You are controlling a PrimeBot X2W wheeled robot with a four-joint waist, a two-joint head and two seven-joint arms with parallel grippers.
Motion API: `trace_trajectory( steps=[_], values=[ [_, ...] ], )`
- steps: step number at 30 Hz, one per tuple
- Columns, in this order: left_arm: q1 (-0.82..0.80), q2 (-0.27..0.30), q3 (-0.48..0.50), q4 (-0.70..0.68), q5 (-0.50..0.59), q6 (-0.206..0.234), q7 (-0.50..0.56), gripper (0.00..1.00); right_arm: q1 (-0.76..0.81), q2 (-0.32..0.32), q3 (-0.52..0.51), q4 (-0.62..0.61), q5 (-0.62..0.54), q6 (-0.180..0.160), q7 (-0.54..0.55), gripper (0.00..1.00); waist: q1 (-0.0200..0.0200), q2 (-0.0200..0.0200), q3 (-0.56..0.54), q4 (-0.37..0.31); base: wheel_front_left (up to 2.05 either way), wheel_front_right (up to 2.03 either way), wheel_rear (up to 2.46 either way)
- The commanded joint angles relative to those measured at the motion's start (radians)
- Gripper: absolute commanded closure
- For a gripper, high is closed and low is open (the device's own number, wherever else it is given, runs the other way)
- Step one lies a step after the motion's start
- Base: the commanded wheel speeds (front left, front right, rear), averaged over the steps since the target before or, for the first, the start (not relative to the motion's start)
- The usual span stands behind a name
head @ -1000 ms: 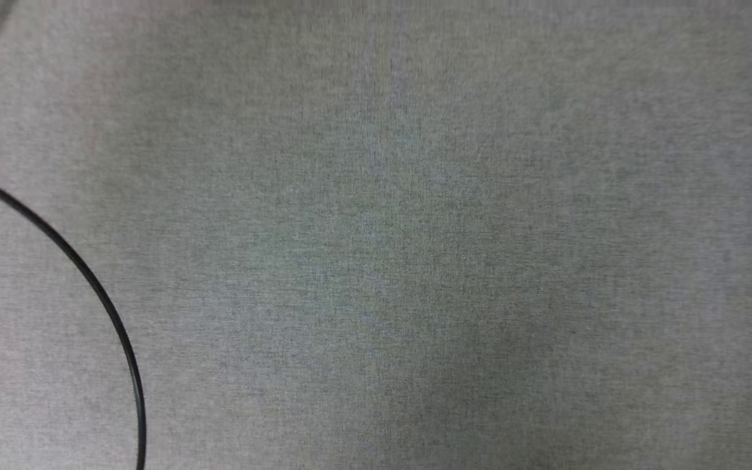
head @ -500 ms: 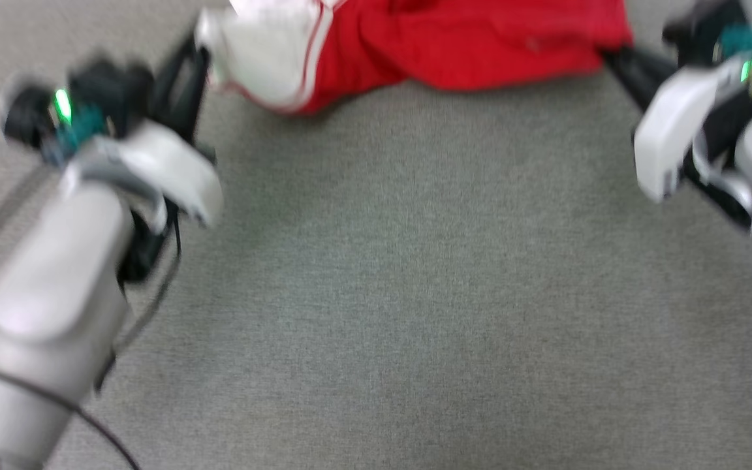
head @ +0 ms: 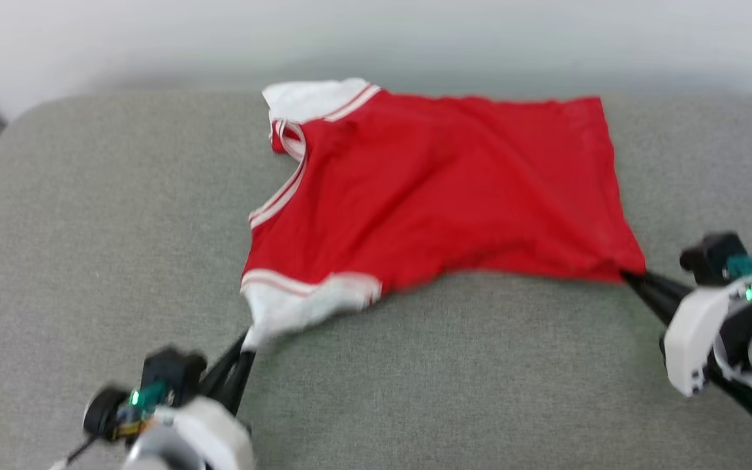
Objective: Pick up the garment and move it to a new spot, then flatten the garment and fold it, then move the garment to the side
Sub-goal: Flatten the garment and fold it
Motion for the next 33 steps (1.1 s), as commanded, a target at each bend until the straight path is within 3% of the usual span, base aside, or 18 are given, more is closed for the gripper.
trace_trajectory(
  steps=[1,11,20,25,33],
  values=[
    [0.059,0.014,0.012,-0.022,-0.025,0.018,-0.001,1.00,0.045,-0.012,-0.001,-0.011,0.006,-0.001,-0.010,1.00,0.0003,0.0000,-0.037,-0.009,0.00,0.00,0.00],
    [0.359,0.078,0.029,-0.166,-0.136,0.122,-0.001,1.00,0.294,-0.095,-0.040,-0.108,0.040,-0.001,-0.002,1.00,0.0003,0.0000,-0.120,-0.032,0.00,0.00,0.00],
    [0.549,0.110,0.036,-0.261,-0.211,0.190,0.001,1.00,0.522,-0.179,-0.140,-0.227,0.068,-0.001,0.028,1.00,0.0003,0.0000,-0.159,-0.028,0.00,0.00,0.00],
    [0.526,0.125,0.042,-0.280,-0.194,0.189,-0.003,1.00,0.584,-0.190,-0.219,-0.288,0.051,-0.001,0.066,1.00,0.0003,0.0000,-0.152,-0.023,0.00,0.00,0.00],
    [0.302,0.173,0.040,-0.273,-0.082,0.140,0.058,1.00,0.589,-0.166,-0.385,-0.379,-0.003,-0.001,0.131,1.00,0.0003,0.0000,-0.105,-0.023,0.00,0.00,0.00]
  ],
)
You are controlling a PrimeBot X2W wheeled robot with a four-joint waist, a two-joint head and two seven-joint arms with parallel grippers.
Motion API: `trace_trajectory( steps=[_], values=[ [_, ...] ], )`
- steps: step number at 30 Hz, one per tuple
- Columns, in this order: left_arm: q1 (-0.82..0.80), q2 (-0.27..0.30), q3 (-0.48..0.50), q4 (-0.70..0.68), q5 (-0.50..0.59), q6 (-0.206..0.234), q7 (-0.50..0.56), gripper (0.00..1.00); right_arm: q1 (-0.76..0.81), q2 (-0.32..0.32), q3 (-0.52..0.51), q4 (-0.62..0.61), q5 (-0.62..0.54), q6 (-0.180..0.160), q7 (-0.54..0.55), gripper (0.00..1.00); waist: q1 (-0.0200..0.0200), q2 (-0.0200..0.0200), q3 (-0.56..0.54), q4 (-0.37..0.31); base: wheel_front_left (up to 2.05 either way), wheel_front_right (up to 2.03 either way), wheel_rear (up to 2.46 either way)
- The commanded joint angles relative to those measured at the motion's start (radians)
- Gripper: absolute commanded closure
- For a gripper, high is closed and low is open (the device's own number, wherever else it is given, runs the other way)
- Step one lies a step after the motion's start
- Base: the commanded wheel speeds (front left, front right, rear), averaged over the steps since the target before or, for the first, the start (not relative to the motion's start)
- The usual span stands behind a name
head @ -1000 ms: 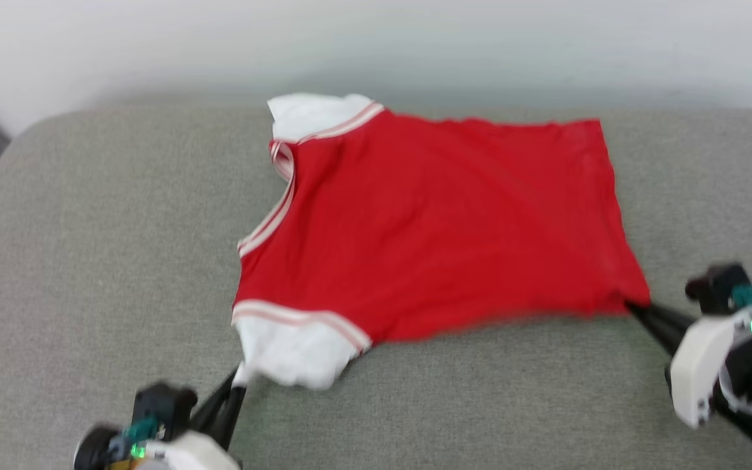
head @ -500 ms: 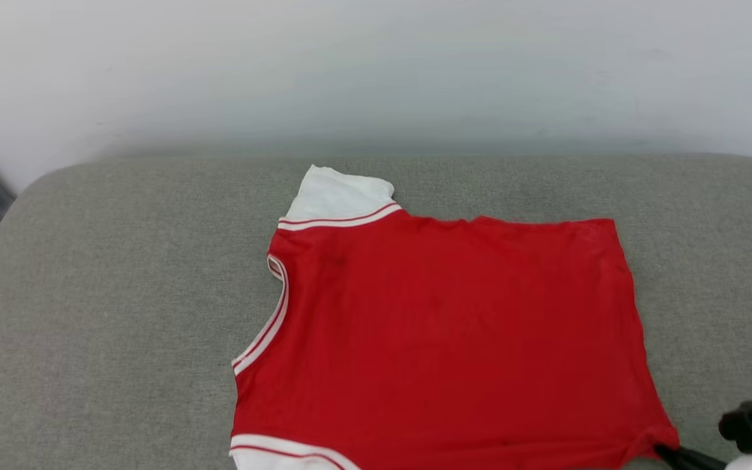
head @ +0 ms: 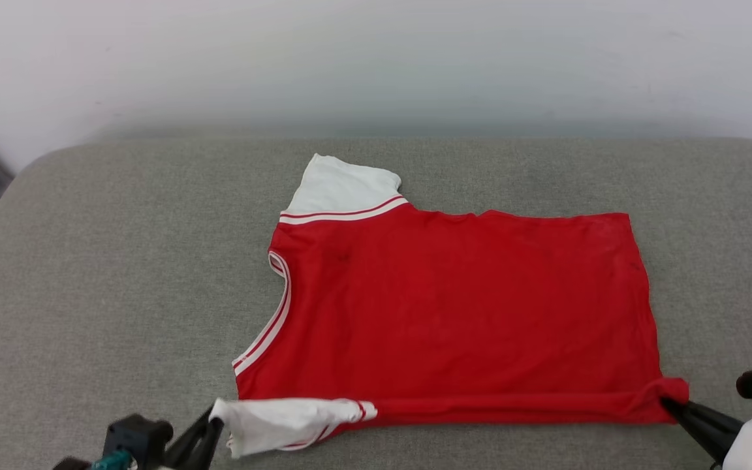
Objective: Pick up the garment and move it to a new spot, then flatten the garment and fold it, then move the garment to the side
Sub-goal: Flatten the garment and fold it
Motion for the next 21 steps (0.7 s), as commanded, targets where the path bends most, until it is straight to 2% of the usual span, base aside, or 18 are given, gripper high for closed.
trace_trajectory(
  steps=[1,8,11,12,14,21],
  values=[
    [-0.071,0.013,0.006,0.003,0.023,-0.017,0.023,1.00,-0.001,0.007,-0.042,-0.028,-0.016,-0.001,0.020,1.00,0.0000,0.0000,0.029,-0.008,0.00,0.00,0.00],
    [-0.306,0.033,0.023,0.068,0.066,-0.111,0.093,1.00,-0.062,0.025,-0.161,-0.121,-0.071,-0.001,0.128,1.00,0.0000,0.0000,0.122,-0.036,0.00,0.00,0.00],
    [-0.398,0.015,0.016,0.120,0.084,-0.155,0.113,1.00,-0.089,0.034,-0.200,-0.140,-0.091,-0.001,0.175,1.00,0.0000,0.0000,0.165,-0.048,0.00,0.00,0.00],
    [-0.398,0.015,0.016,0.120,0.084,-0.155,0.113,1.00,-0.089,0.034,-0.200,-0.140,-0.091,-0.001,0.175,1.00,0.0000,0.0000,0.165,-0.048,0.00,0.00,0.00],
    [-0.468,-0.003,0.002,0.186,0.101,-0.195,0.127,1.00,-0.117,0.053,-0.223,-0.137,-0.104,-0.001,0.217,1.00,0.0000,0.0000,0.206,-0.060,0.00,0.00,0.00],
    [-0.559,-0.058,-0.028,0.337,0.111,-0.260,0.134,1.00,-0.185,0.095,-0.205,-0.085,-0.137,-0.001,0.279,1.00,0.0000,0.0000,0.276,-0.070,0.00,0.00,0.00]
  ],
)
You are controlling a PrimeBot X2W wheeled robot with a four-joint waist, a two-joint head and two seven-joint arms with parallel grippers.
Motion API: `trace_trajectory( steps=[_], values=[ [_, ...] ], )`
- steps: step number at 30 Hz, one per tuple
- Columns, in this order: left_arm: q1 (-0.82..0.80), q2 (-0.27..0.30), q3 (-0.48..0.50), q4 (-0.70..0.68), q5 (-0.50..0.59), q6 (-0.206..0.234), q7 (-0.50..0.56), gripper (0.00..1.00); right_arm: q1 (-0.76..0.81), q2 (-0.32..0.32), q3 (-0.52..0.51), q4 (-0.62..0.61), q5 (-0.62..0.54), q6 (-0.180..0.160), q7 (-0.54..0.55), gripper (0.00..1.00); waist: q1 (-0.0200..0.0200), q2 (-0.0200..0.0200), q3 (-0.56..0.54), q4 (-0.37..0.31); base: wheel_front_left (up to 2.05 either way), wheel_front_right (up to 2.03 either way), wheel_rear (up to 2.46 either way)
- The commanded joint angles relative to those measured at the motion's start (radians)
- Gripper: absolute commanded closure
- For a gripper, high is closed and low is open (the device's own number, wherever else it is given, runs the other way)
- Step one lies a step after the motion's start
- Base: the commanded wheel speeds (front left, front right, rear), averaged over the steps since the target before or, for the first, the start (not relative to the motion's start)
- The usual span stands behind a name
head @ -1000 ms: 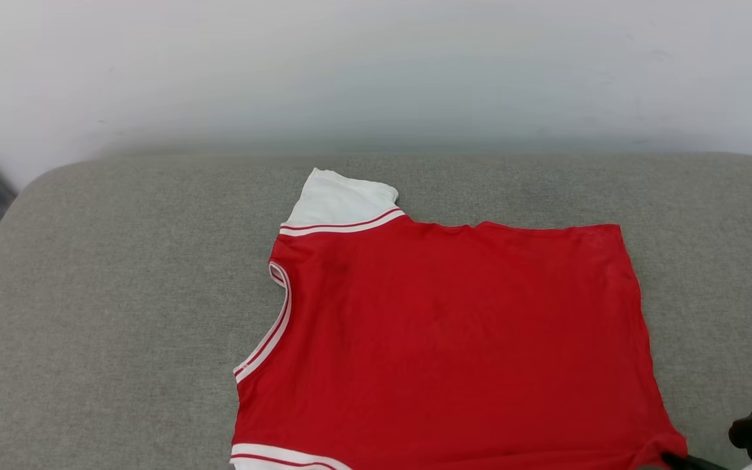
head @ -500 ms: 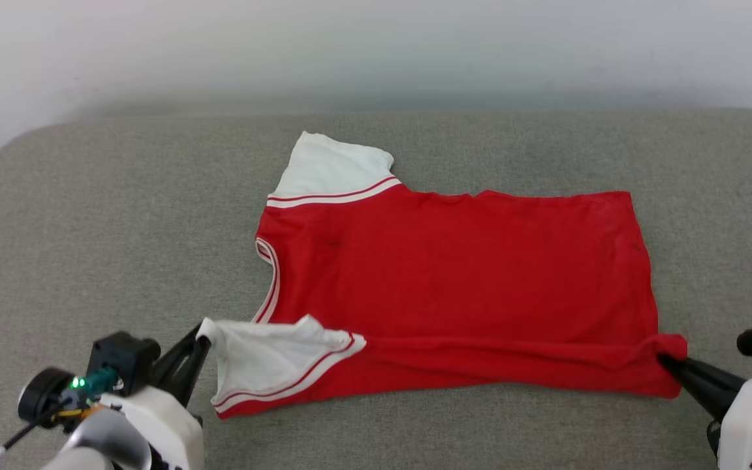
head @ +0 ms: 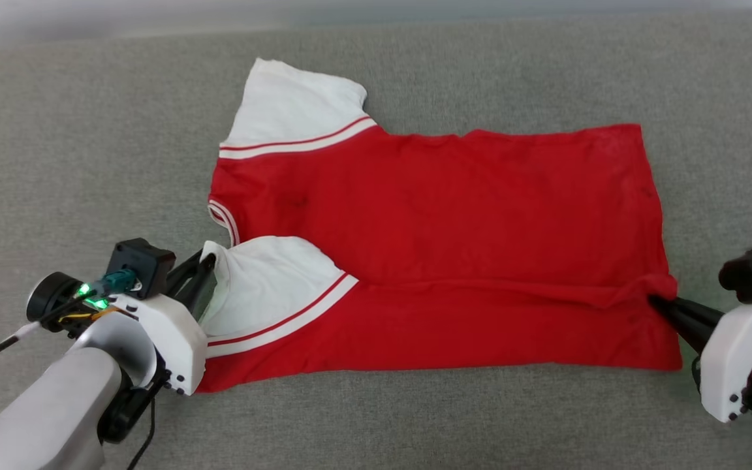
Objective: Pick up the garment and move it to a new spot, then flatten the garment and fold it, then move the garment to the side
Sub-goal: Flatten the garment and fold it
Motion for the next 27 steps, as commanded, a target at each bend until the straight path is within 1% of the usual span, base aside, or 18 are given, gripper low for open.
trace_trajectory(
  steps=[1,5,8,9,10,11,12,15,19,23,27],
  values=[
    [-0.019,-0.007,-0.010,0.028,0.011,-0.013,0.000,1.00,-0.026,0.013,0.006,0.016,-0.009,-0.001,0.005,1.00,-0.0003,-0.0001,0.029,-0.008,0.00,0.00,0.00],
    [-0.047,-0.040,-0.034,0.136,0.019,-0.053,-0.015,1.00,-0.057,0.033,0.059,0.076,-0.028,-0.001,0.035,1.00,-0.0003,-0.0001,0.046,-0.008,0.00,0.00,0.00],
    [-0.059,-0.073,-0.038,0.196,0.008,-0.072,-0.035,1.00,-0.065,0.047,0.087,0.109,-0.015,-0.001,0.027,1.00,-0.0003,-0.0001,0.041,-0.004,0.00,0.00,0.00],
    [-0.062,-0.080,-0.040,0.214,0.009,-0.075,-0.043,0.81,-0.070,0.050,0.087,0.115,-0.012,-0.001,0.016,1.00,-0.0003,-0.0001,0.036,-0.003,0.00,0.00,0.00],
    [-0.066,-0.086,-0.043,0.230,0.010,-0.081,-0.049,0.13,-0.075,0.051,0.089,0.122,-0.010,-0.001,0.006,1.00,-0.0003,-0.0001,0.028,-0.001,0.00,0.00,0.00],
    [-0.071,-0.091,-0.045,0.242,0.013,-0.082,-0.058,0.00,-0.078,0.050,0.089,0.125,-0.008,-0.001,-0.004,0.58,-0.0003,-0.0001,0.020,0.001,0.00,0.00,0.00],
    [-0.074,-0.094,-0.045,0.254,0.011,-0.087,-0.064,0.00,-0.079,0.050,0.088,0.124,-0.005,-0.001,-0.016,0.00,-0.0003,-0.0001,0.009,0.003,0.00,0.00,0.00],
    [-0.092,-0.089,-0.039,0.266,0.011,-0.090,-0.075,0.00,-0.075,0.039,0.073,0.110,-0.009,-0.001,-0.054,0.00,-0.0003,-0.0001,-0.023,0.010,0.00,0.00,0.00],
    [-0.109,-0.064,-0.031,0.235,-0.005,-0.095,-0.029,0.00,-0.048,0.024,0.046,0.079,-0.012,-0.001,-0.081,0.00,-0.0003,-0.0001,-0.071,0.023,0.00,0.00,0.00],
    [-0.133,-0.017,-0.038,0.164,-0.031,-0.107,0.088,0.00,-0.020,0.013,0.021,0.044,-0.018,-0.001,-0.074,0.00,-0.0003,-0.0001,-0.109,0.034,0.00,0.00,0.00],
    [-0.162,0.032,-0.057,0.082,-0.087,-0.127,0.272,0.00,0.004,0.011,-0.004,0.018,-0.024,-0.001,-0.056,0.00,-0.0003,-0.0001,-0.127,0.044,0.00,0.00,0.00]
  ],
)
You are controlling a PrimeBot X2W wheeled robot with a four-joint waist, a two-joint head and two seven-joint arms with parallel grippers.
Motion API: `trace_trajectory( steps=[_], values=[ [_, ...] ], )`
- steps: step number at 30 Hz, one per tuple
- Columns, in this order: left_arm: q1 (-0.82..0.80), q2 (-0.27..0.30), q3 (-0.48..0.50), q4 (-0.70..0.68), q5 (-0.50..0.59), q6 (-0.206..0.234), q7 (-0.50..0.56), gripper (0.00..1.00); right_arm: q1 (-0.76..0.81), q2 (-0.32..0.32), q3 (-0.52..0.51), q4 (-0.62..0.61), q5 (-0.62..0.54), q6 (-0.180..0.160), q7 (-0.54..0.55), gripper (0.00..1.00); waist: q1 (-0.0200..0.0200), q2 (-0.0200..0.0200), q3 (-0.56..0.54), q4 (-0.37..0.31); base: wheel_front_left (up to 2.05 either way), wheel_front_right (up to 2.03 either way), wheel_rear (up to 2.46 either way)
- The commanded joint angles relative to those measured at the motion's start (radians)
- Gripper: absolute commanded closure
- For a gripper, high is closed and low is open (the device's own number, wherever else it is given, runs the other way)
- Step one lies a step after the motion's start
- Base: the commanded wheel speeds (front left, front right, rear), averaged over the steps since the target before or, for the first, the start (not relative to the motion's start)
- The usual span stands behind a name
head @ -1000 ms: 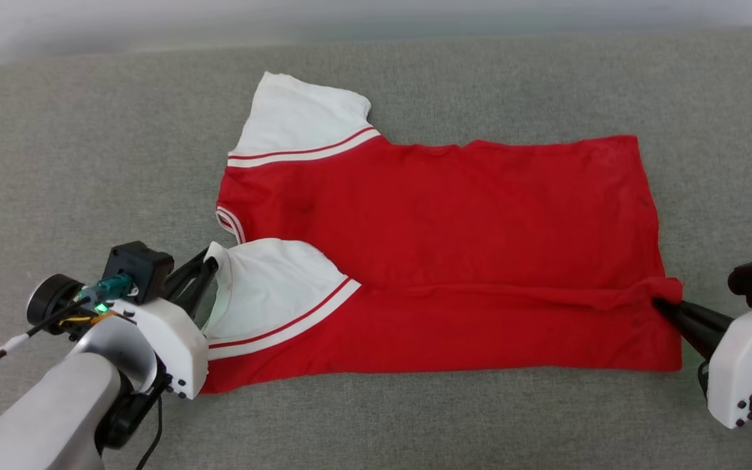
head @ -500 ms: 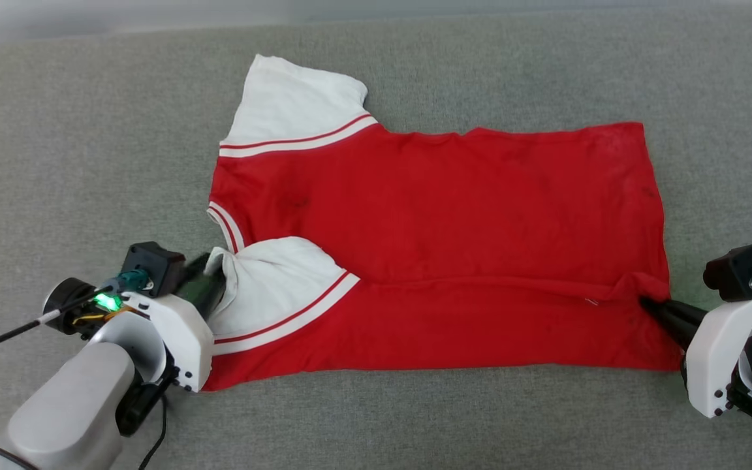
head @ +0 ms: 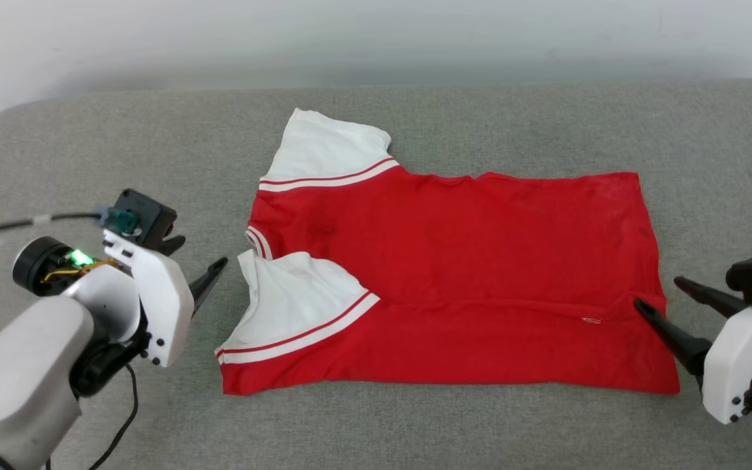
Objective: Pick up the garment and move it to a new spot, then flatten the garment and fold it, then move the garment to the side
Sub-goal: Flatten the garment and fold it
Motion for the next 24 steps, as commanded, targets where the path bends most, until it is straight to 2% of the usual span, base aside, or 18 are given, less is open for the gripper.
trace_trajectory(
  steps=[1,2,3,6,7,11,21,22,24],
  values=[
    [-0.025,0.017,-0.010,-0.028,-0.024,-0.008,0.070,0.00,0.012,0.001,-0.005,-0.012,-0.009,0.000,0.013,0.00,0.0000,0.0000,-0.009,0.007,0.00,0.00,0.00],
    [-0.036,0.028,-0.018,-0.047,-0.038,-0.012,0.123,0.00,0.016,0.001,-0.005,-0.020,-0.010,0.000,0.023,0.00,0.0000,0.0000,-0.010,0.008,0.00,0.00,0.00],
    [-0.055,0.043,-0.036,-0.097,-0.118,-0.023,0.284,0.00,0.021,0.008,-0.013,-0.043,-0.013,0.000,0.052,0.00,0.0000,0.0000,-0.008,0.010,0.00,0.00,0.00],
    [-0.068,0.056,-0.052,-0.120,-0.192,-0.027,0.420,0.00,0.022,0.014,-0.017,-0.063,-0.016,0.000,0.081,0.00,0.0000,0.0000,0.001,0.007,0.00,0.00,0.00],
    [-0.068,0.058,-0.071,-0.117,-0.236,-0.026,0.516,0.00,0.018,0.023,-0.011,-0.078,-0.016,0.000,0.106,0.00,0.0000,0.0000,0.012,-0.003,0.00,0.00,0.00],
    [-0.039,0.043,-0.085,-0.086,-0.283,-0.012,0.575,0.00,-0.001,0.033,-0.006,-0.089,-0.018,0.000,0.125,0.00,0.0000,0.0000,0.032,-0.023,0.00,0.00,0.00],
    [0.023,-0.020,-0.142,0.044,-0.290,-0.024,0.563,0.00,-0.053,0.048,0.010,-0.067,-0.005,0.000,0.125,0.00,0.0000,0.0000,0.065,-0.062,0.00,0.00,0.00],
    [0.020,-0.032,-0.159,0.062,-0.282,-0.031,0.552,1.00,-0.079,0.038,0.002,-0.066,0.002,0.000,0.124,0.00,0.0000,0.0000,0.061,-0.066,0.00,0.00,0.00],
    [0.010,-0.028,-0.163,0.061,-0.275,-0.035,0.544,1.00,-0.099,0.024,-0.003,-0.066,0.004,0.000,0.134,0.00,0.0000,0.0000,0.054,-0.065,0.00,0.00,0.00]
  ],
)
